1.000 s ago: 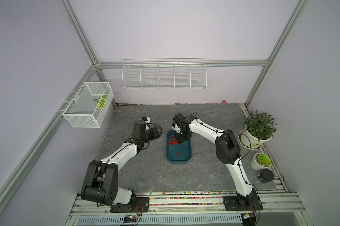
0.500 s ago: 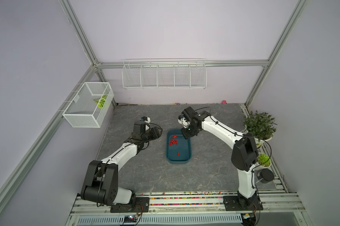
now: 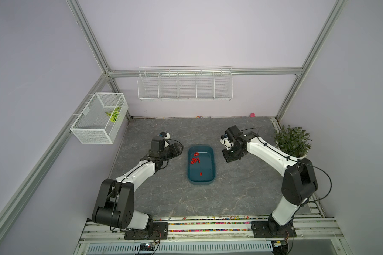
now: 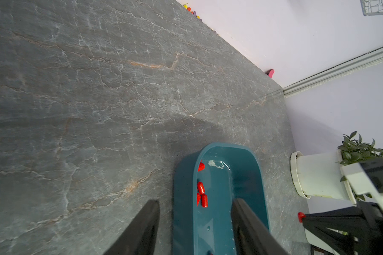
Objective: Take the screw protection sleeves out of the storage box
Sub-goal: Place the screw protection sleeve at the center of the board.
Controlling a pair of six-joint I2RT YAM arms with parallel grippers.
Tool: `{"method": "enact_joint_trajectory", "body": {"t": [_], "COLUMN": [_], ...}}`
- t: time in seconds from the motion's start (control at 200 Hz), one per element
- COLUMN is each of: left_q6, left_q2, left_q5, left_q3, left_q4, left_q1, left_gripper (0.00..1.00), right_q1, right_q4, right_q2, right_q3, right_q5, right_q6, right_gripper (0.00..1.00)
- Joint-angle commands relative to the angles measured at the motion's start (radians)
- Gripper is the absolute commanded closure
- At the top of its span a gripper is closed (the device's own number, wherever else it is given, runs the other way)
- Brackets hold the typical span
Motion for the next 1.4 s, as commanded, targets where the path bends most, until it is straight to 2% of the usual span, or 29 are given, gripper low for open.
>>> {"method": "enact_joint_trajectory", "body": {"t": [0.0, 0.21, 0.605, 1.01, 1.395], "left_q6": [-0.004, -0.001, -0.014, -0.013, 0.118], "left_q2": [0.028, 0.060, 0.097, 0.196, 0.223], "left_q5": [0.000, -0.001, 0.003, 0.010, -0.078], "left_q3": [0.048, 0.075, 0.098, 0.187, 0.322], "left_q4": [-0.017, -0.032, -0.069, -0.189, -0.490], "left_q1": [-0.021, -0.052, -0.054, -0.053, -0.053], "left_gripper": [0.42, 0.42, 0.43, 0.44, 0.45], "right_q1": [-0.009, -0.011, -0.010, -0.010, -0.010], "right_q4": [0.062, 0.110, 0.156, 0.172, 0.152], "right_q2": [-0.007, 0.043, 0.144, 0.190, 0.185], "right_q3": [-0.053, -0.091, -0.085, -0.070, -0.055], "right_q5": [-0.009, -0.004, -0.018, -0.005, -0.007], "right_q6": [0.018, 0.025, 0.023, 0.022, 0.016], "right_gripper": [0.91, 0.91, 0.91, 0.90, 0.79]}}
